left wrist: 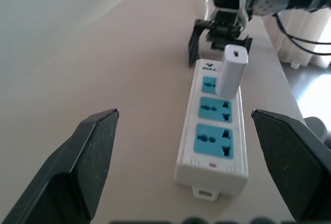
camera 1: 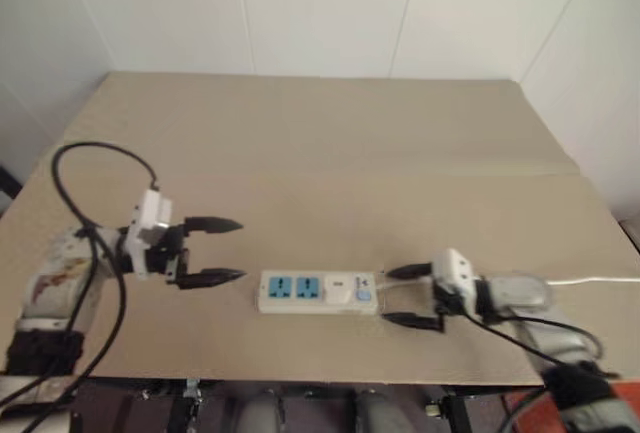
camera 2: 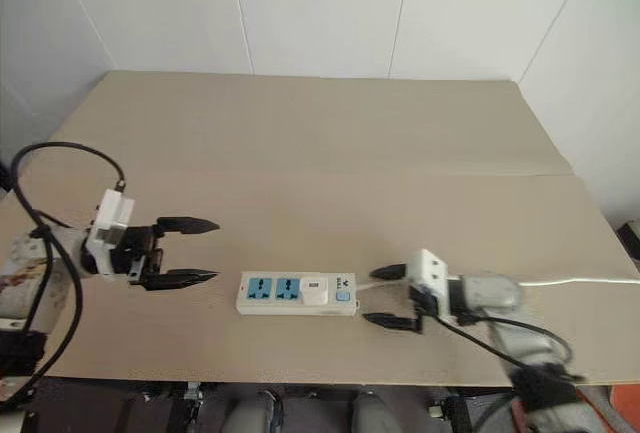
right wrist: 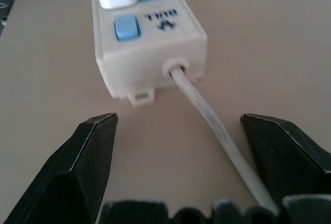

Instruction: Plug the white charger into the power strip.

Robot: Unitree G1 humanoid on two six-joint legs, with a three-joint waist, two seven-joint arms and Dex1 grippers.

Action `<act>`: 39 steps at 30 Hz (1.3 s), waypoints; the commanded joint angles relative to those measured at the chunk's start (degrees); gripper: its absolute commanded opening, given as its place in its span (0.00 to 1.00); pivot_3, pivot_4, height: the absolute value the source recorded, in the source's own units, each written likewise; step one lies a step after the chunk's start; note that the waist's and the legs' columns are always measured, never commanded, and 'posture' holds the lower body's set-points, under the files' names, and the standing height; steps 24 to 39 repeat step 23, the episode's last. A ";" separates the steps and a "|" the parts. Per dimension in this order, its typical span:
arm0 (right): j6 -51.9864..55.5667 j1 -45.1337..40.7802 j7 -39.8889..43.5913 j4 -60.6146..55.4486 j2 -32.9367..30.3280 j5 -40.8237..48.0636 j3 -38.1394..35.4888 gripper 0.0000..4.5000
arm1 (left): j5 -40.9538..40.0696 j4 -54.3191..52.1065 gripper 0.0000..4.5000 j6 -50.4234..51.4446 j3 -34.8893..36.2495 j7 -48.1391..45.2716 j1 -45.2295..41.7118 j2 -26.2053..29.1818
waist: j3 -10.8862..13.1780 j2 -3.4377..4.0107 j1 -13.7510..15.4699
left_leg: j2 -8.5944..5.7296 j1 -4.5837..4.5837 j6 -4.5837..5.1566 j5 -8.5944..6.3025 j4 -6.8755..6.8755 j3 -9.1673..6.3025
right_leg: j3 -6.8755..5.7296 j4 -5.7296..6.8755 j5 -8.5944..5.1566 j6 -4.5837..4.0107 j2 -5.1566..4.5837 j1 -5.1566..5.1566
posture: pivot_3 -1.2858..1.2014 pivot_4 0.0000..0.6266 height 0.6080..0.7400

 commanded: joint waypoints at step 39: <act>10.30 15.11 -7.41 -14.93 -6.50 7.43 -21.82 0.99 | 0.87 -17.06 1.00 7.53 10.60 18.13 18.70 2.16 | 0.29 0.12 -0.72 | 0.09 0.29 0.06 -0.04 0.14 0.11 | 0.14 0.10 0.09 0.03 0.19 0.23 | 0.52 0.24 1.00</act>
